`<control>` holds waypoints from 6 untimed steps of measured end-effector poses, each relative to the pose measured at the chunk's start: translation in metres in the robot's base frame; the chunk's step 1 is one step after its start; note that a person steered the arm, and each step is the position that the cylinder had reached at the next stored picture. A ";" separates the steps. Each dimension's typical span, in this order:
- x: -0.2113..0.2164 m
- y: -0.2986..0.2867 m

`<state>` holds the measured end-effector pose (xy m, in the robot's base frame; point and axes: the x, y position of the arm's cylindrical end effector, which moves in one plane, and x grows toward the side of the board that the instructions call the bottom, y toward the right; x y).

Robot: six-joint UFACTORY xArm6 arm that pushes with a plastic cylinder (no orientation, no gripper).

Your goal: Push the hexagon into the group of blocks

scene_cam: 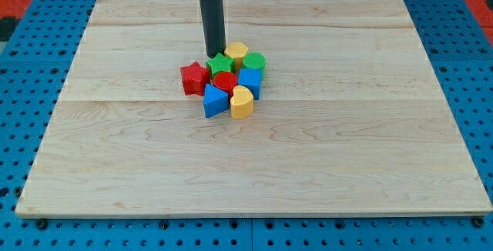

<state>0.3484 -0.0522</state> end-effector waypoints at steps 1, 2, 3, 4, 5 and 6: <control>-0.015 -0.012; -0.017 0.005; -0.011 0.009; -0.011 0.009; -0.039 -0.031; -0.047 -0.057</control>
